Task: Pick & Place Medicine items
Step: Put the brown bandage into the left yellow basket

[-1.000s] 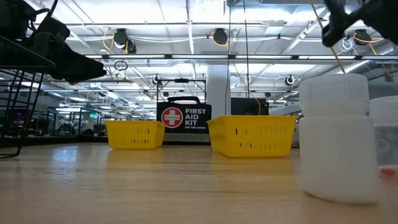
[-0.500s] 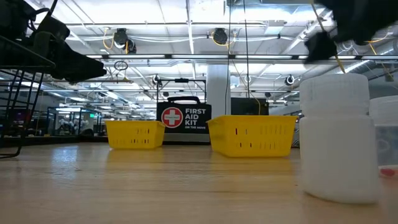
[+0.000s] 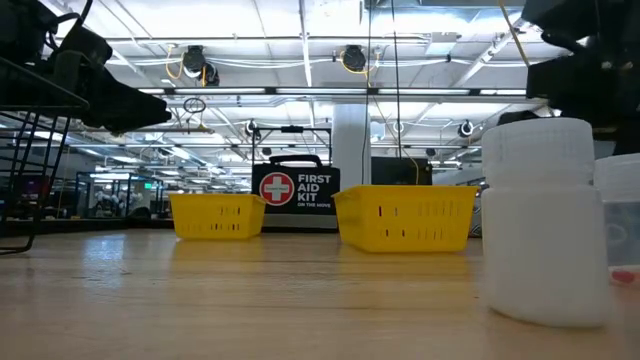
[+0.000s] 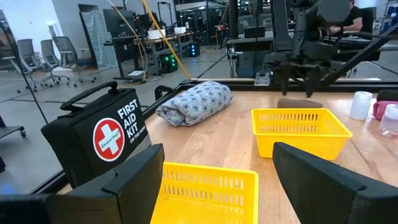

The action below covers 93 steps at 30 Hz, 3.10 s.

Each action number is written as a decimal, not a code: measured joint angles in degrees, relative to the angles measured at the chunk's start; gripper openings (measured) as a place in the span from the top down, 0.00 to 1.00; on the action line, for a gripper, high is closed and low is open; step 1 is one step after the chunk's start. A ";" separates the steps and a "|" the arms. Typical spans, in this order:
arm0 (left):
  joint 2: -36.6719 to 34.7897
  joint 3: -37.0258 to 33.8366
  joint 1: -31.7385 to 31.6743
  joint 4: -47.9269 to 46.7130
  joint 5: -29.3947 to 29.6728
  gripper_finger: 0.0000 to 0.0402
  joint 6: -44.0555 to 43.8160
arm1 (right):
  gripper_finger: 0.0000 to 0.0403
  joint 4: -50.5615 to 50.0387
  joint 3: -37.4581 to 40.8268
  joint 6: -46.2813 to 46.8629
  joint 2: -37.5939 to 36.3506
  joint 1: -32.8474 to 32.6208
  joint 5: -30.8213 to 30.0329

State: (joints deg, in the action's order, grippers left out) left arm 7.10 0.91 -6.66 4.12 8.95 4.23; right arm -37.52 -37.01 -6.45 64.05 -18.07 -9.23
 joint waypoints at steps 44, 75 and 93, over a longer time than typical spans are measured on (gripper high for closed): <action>0.00 0.00 -0.01 -0.02 0.07 0.23 0.00 | 0.41 -3.34 -0.07 22.33 12.11 5.86 3.54; 0.01 0.00 -0.02 -0.02 0.07 0.23 0.00 | 0.72 6.91 0.07 33.25 -7.35 5.63 -0.02; 0.01 0.00 -0.50 10.98 9.95 0.23 6.84 | 0.73 48.27 0.00 13.00 -6.60 9.79 -10.07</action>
State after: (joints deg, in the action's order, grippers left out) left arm 7.11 0.91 -7.16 15.10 18.90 11.07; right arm 10.74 -37.01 6.55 57.45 -8.28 -19.30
